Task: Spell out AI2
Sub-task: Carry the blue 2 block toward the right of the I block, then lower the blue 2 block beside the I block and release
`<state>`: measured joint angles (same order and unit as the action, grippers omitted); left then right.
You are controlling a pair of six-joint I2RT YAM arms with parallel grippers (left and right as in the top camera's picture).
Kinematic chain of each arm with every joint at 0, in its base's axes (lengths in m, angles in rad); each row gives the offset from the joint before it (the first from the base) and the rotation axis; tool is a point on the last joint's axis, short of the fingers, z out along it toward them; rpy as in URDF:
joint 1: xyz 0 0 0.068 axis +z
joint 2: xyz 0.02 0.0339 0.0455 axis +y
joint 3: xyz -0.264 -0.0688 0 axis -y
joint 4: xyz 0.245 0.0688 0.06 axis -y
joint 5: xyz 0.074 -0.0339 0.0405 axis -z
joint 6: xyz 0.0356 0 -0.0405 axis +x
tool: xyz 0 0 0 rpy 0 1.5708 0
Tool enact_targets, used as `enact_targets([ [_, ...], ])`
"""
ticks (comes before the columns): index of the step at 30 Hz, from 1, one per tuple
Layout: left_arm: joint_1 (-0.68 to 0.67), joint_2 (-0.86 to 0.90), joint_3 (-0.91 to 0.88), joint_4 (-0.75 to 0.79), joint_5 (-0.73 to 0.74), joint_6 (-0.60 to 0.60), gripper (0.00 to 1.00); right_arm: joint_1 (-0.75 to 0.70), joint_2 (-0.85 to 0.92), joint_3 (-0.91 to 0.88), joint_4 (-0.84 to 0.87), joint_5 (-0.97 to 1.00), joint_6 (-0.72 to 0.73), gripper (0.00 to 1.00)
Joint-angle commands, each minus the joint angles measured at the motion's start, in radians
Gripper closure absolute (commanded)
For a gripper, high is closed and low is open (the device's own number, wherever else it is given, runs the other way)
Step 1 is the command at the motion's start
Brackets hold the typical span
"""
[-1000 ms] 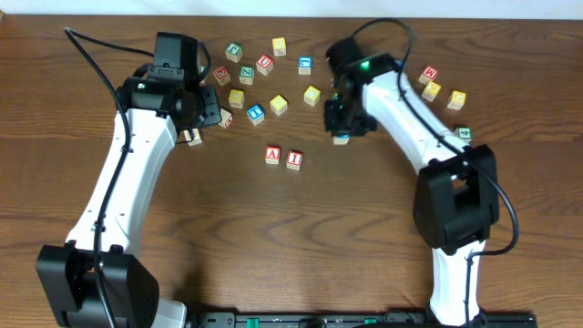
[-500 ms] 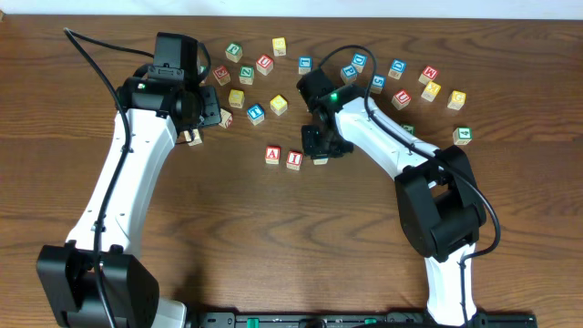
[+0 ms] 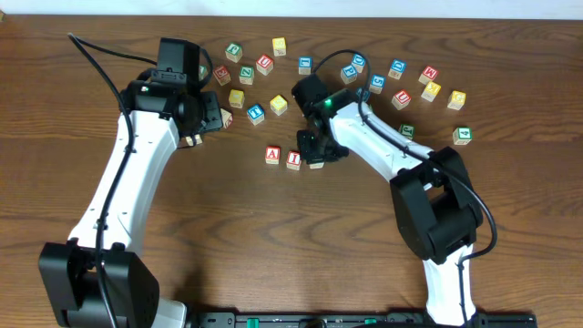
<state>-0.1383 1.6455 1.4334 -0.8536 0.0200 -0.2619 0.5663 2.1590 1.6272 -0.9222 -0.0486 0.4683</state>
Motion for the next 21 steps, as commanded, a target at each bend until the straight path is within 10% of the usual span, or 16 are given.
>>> enact_targets([
  [1, -0.028, 0.002, -0.014, 0.000, -0.002, -0.005, 0.62, 0.013, 0.003, -0.008, -0.008, 0.043, 0.059, 0.74],
  [10, -0.071, 0.014, -0.017, 0.005, -0.002, -0.006, 0.62, 0.016, 0.003, -0.008, -0.004, 0.050, 0.077, 0.53],
  [21, -0.126, 0.076, -0.017, 0.005, -0.002, -0.005, 0.64, -0.023, -0.061, 0.031, -0.016, 0.042, 0.067, 0.53],
])
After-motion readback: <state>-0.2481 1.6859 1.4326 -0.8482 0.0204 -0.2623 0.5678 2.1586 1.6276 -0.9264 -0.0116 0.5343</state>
